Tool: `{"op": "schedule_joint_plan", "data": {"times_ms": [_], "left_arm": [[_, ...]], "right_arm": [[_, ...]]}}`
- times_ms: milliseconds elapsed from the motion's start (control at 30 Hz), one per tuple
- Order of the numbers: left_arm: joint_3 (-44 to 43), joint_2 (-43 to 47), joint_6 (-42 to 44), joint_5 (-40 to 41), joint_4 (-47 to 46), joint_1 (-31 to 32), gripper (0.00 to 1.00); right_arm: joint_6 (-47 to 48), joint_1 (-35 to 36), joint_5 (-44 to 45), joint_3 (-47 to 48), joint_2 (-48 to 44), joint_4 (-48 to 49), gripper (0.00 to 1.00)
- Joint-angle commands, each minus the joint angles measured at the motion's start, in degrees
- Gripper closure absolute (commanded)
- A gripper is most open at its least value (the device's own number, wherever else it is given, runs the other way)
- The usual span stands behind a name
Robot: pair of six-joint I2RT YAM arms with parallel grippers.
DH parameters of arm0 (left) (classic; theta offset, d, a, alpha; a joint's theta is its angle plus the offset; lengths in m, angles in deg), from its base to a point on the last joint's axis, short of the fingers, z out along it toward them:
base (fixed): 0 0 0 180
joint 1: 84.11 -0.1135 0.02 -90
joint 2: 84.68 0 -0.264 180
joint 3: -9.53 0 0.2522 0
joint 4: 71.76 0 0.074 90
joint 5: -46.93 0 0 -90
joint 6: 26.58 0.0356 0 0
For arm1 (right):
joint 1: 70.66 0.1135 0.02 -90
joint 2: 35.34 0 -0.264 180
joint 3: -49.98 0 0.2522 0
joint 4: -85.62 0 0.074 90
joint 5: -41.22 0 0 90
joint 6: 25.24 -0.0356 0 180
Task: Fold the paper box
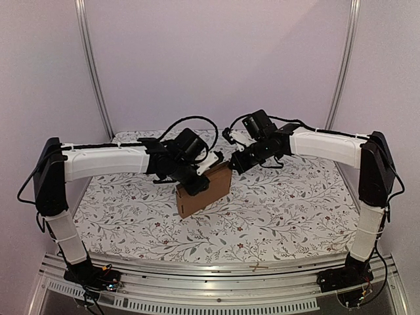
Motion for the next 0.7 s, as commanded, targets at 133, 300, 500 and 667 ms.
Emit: {"op": "schedule_joint_plan", "data": {"times_ms": [133,300,500,667], "left_arm": [[-4.37,5.49,-3.65,3.70,-1.15,-0.55,0.48],[-4.22,9.90,-9.28,12.70,-0.42,0.98,0.46],[5.60,18.50,-12.38,15.83,-2.01,3.77,0.49],[13.02,23.68,-5.53,7.88,-1.34,3.77,0.51]], "right_arm": [[-0.56,0.06,1.62,-1.45,-0.50,-0.83,1.00],[-0.68,0.06,1.51,-1.43,-0.31,-0.69,1.00],[-0.86,0.00,1.34,-1.06,0.15,-0.65,1.00],[-0.87,0.05,1.23,-0.99,0.15,-0.61,1.00]]}}
